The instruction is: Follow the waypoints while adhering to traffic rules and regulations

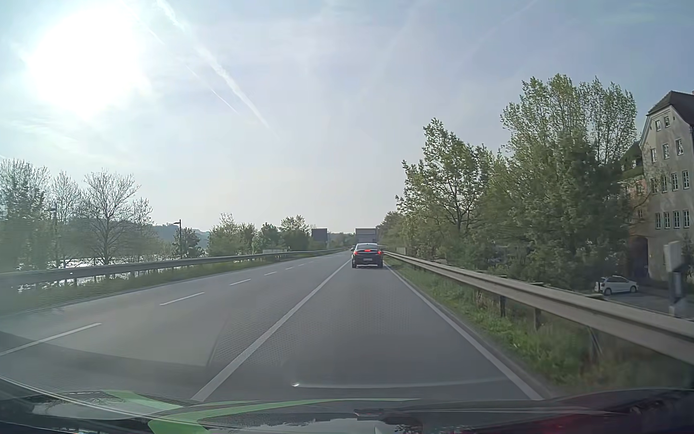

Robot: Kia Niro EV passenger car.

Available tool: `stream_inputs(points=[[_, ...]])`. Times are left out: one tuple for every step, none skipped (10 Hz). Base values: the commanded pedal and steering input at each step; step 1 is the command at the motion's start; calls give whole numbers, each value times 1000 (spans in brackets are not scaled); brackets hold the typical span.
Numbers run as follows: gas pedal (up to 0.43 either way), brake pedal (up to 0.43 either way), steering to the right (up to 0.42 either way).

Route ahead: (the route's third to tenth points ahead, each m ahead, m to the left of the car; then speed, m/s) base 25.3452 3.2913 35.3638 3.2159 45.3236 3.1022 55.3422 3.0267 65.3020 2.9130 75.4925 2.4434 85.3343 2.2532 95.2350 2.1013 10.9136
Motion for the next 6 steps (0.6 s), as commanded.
stream_inputs(points=[[0, 0, 2], [0, 0, 2], [0, 0, 1], [0, 0, 0], [0, 0, 0], [0, 0, 0]])
